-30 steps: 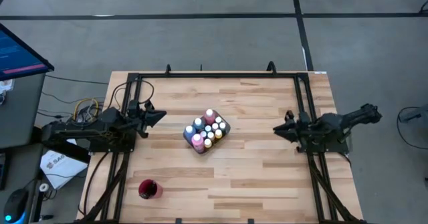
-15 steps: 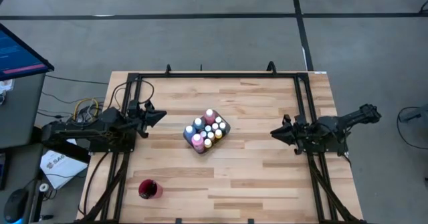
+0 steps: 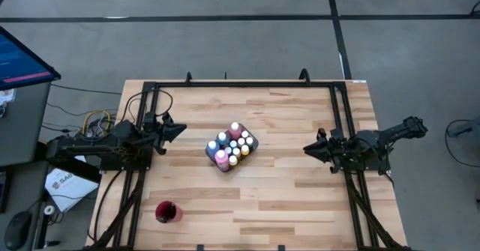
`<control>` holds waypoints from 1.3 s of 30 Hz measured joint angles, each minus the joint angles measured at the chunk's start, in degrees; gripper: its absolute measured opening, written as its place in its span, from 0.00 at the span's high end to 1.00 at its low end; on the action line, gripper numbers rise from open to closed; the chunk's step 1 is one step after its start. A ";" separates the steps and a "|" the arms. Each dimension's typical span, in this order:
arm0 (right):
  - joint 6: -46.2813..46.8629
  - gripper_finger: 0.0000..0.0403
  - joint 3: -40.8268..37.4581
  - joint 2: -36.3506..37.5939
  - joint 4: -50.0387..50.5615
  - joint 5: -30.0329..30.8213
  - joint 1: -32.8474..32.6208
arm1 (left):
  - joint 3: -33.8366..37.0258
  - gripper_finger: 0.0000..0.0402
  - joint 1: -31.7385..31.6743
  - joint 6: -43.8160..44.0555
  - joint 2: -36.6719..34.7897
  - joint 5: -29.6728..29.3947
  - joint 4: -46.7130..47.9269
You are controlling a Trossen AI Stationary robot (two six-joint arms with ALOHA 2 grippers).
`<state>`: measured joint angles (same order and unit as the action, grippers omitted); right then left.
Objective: Pick & Place Paint Supplies
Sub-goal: Return to Home Position
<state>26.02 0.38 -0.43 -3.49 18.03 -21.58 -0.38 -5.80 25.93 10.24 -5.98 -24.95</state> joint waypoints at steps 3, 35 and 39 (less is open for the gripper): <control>0.00 0.82 -0.02 -0.02 0.00 0.01 0.00 | -0.02 0.99 0.00 0.00 0.00 0.02 -0.02; -0.02 0.82 -0.09 -0.04 0.02 0.03 -0.02 | 0.00 0.99 -0.05 0.00 -0.16 0.05 0.01; -0.02 0.82 -0.09 -0.04 0.02 0.03 -0.02 | -0.01 0.99 -0.20 0.00 -0.90 0.11 -0.24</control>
<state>26.00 0.30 -0.47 -3.46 18.06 -21.61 -0.39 -6.00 25.93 9.34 -5.87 -25.19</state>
